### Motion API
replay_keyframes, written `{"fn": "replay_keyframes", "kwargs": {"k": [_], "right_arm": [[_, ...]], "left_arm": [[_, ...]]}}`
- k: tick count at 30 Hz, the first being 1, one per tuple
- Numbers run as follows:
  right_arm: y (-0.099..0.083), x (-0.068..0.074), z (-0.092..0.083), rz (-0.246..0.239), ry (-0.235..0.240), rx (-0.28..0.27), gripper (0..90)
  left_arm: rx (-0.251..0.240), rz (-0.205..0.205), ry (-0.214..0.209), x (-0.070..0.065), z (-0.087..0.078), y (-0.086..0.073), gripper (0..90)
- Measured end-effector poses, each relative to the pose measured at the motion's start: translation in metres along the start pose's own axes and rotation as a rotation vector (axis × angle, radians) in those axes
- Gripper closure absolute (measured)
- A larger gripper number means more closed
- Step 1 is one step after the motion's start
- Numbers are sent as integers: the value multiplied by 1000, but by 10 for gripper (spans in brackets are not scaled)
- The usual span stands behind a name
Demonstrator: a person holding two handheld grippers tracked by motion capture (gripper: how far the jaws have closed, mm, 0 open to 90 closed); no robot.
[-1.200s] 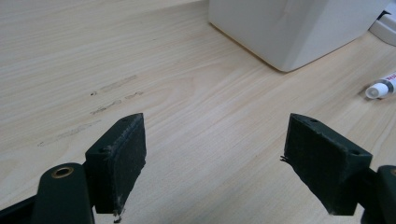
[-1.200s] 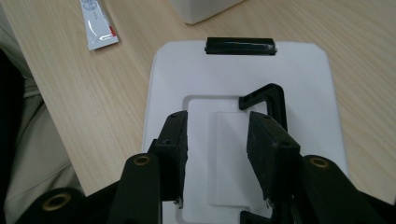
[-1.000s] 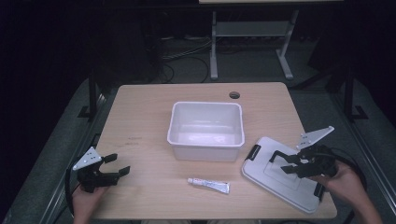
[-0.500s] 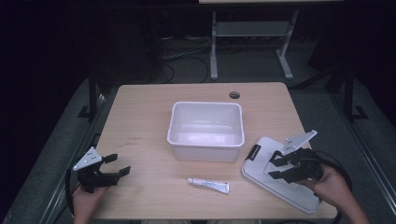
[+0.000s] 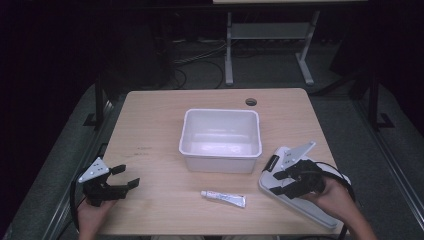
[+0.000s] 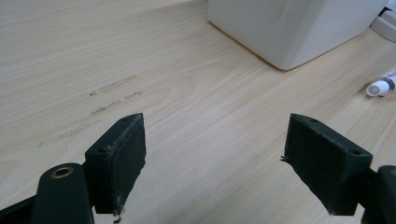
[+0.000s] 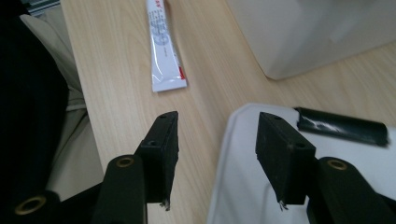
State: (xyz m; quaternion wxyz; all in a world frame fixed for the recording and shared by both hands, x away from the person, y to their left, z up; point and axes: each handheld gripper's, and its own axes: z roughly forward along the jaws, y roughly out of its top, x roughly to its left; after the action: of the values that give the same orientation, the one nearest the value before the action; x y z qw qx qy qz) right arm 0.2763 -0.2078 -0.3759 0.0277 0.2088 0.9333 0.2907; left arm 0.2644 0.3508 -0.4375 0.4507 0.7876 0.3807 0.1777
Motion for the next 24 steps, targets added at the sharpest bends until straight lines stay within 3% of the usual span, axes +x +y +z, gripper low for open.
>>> {"fn": "replay_keyframes", "kwargs": {"k": [24], "right_arm": [[49, 20, 58, -109, 107, 17, 453]], "left_arm": [[-8, 4, 0, 0, -1, 1, 200]]}}
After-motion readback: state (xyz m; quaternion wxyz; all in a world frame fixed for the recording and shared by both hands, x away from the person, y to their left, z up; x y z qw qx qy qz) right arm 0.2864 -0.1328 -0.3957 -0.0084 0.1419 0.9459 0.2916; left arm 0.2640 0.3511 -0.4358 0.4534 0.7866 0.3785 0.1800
